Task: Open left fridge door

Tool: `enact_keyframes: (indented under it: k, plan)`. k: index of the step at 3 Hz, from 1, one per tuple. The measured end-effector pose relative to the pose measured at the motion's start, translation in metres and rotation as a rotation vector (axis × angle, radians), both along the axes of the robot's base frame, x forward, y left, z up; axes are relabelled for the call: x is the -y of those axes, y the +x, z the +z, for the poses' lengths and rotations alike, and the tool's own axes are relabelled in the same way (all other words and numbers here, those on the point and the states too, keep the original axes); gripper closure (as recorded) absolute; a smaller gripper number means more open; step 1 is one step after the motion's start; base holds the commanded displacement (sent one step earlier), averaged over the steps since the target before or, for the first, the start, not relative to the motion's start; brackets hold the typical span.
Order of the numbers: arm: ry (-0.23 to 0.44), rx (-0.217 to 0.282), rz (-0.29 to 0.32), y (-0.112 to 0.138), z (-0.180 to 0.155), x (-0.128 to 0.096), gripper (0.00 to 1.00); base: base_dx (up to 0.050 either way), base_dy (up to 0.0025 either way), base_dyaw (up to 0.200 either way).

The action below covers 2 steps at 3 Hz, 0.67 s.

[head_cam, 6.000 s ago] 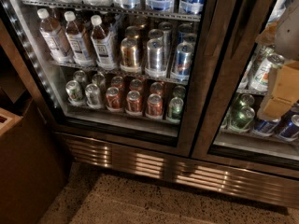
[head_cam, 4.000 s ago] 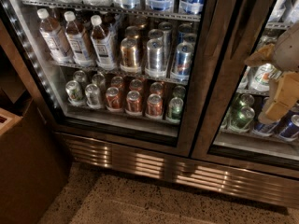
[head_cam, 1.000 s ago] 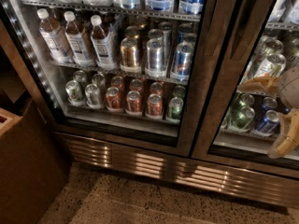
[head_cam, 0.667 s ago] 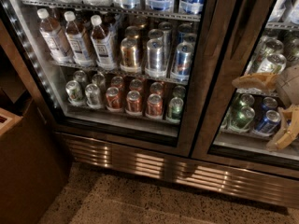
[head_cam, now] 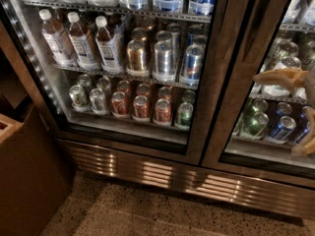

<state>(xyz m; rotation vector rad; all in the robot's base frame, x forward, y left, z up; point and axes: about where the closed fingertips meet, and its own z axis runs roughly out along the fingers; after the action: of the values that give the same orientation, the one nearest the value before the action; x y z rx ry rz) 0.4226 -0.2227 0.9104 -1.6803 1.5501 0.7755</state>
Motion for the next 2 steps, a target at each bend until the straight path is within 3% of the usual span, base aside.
enact_keyframes:
  k: [2]
  plan:
    - [0.058,0.135,-0.038,-0.016,0.054,0.013,0.00,0.000,0.00000,0.000]
